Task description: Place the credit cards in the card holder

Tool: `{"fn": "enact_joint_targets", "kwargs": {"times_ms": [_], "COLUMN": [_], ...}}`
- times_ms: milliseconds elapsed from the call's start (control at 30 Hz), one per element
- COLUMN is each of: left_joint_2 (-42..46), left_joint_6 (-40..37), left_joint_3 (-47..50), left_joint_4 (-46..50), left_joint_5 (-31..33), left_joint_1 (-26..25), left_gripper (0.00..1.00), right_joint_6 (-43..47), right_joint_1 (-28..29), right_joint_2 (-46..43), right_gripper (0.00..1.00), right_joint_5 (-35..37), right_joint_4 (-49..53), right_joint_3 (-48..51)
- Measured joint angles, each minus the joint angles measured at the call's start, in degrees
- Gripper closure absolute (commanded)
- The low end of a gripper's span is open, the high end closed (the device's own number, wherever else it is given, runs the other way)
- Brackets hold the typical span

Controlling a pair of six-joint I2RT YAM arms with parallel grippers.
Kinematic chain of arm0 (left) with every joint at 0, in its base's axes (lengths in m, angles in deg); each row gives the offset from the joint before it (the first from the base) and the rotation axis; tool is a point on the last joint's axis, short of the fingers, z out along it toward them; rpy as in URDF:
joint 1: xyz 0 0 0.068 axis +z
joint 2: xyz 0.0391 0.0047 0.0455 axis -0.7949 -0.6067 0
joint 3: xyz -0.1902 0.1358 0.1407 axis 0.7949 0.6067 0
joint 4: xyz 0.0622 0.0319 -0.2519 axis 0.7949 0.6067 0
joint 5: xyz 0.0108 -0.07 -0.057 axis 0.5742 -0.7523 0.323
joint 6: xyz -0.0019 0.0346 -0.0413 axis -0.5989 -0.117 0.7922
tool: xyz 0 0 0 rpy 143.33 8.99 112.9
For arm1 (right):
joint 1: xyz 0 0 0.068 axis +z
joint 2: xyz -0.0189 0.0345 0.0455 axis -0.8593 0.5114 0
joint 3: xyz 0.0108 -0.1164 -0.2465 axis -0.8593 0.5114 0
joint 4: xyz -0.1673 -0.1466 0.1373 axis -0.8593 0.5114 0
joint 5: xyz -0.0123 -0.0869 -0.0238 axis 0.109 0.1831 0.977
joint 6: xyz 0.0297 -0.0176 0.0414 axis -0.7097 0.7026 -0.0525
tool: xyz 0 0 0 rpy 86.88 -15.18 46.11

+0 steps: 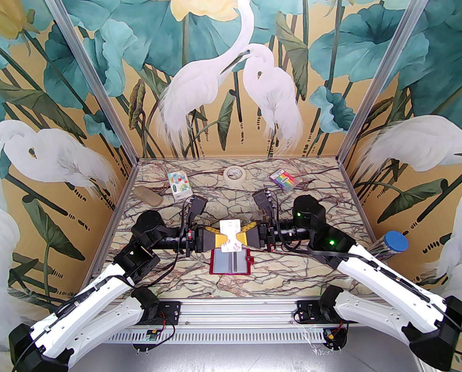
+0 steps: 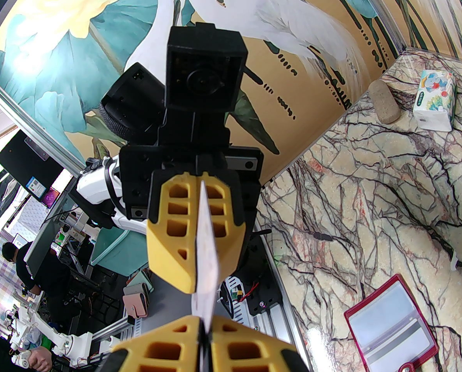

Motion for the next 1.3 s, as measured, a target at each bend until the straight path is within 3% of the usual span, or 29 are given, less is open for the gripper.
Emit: {"fn": "enact_joint_targets", "kwargs": {"times_ms": [167,200,267,367,467,667,900,1200,1300], "left_joint_2": [0.0,0.0,0.0,0.39,2.6,4.35,-8.09,-21.79,-25.59], "left_joint_6": [0.0,0.0,0.13,-0.39,-2.12,-3.06,-3.06,-2.82,-2.62], "left_joint_3": [0.0,0.0,0.0,0.0,0.0,0.22,5.09,11.32,12.5], "left_joint_4": [0.02,0.02,0.13,2.12,7.17,16.55,22.47,19.52,16.76], "left_joint_5": [0.0,0.0,0.09,2.1,6.93,14.67,17.33,17.68,17.75], "left_joint_1": [0.04,0.04,0.04,0.04,0.2,4.59,5.97,5.95,5.95], "left_gripper": [0.97,0.88,0.59,0.43,0.35,0.36,0.53,0.7,0.72], "right_joint_6": [0.02,0.02,0.04,0.48,0.98,0.44,-2.67,-8.39,-9.35], "right_joint_1": [-0.04,-0.04,-0.04,-0.04,-0.22,-4.87,-7.8,-7.78,-7.61], "right_joint_2": [0.0,0.0,0.0,0.0,0.0,1.99,11.69,19.71,21.27], "right_gripper": [1.0,1.0,1.0,1.0,1.0,1.0,1.0,1.0,1.0], "right_joint_5": [-0.26,-0.26,-0.04,1.4,4.33,8.2,9.79,9.66,9.68], "right_joint_4": [-0.22,-0.22,-0.11,1.2,4.2,8.44,10.8,3.93,1.14], "right_joint_3": [0.0,0.0,0.0,0.0,0.0,0.66,4.48,13.6,15.06]}}
